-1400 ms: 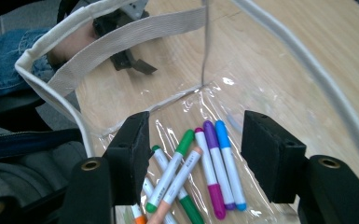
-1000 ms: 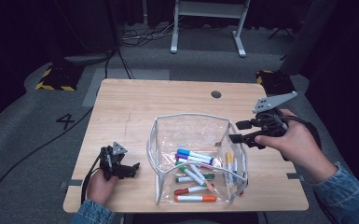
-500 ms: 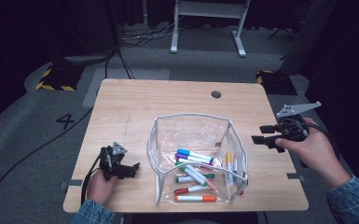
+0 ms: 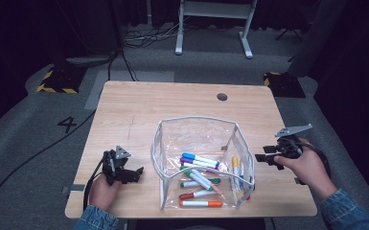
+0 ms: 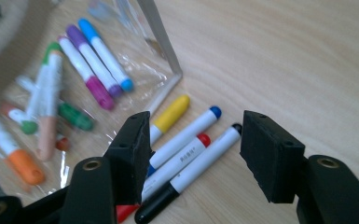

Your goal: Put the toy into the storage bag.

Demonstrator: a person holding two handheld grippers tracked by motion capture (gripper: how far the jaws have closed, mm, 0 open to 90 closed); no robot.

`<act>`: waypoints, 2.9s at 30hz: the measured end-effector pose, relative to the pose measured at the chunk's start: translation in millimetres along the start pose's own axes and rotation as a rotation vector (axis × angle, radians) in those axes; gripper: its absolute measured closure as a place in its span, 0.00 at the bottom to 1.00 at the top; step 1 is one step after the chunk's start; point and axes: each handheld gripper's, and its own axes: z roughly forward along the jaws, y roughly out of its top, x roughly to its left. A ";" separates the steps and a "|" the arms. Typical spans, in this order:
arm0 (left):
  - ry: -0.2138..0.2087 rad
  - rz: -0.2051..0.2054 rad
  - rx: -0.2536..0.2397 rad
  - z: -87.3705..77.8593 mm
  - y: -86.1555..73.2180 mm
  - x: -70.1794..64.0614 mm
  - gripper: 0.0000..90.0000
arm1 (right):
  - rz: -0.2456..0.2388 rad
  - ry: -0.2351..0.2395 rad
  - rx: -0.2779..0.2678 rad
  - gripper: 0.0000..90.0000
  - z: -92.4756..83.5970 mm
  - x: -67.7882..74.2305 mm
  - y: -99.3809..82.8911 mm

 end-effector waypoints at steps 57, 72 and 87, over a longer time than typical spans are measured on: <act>-0.001 -0.002 -0.002 0.1 -0.1 -0.2 0.00 | 0.041 0.000 0.000 0.85 -35.0 11.7 -1.6; 0.000 0.001 -0.002 0.1 0.0 0.0 0.00 | -0.062 0.052 -0.062 0.85 -78.9 48.4 40.1; 0.000 0.003 0.000 0.0 0.0 0.2 0.00 | -0.169 0.118 -0.069 0.85 -93.6 85.4 78.6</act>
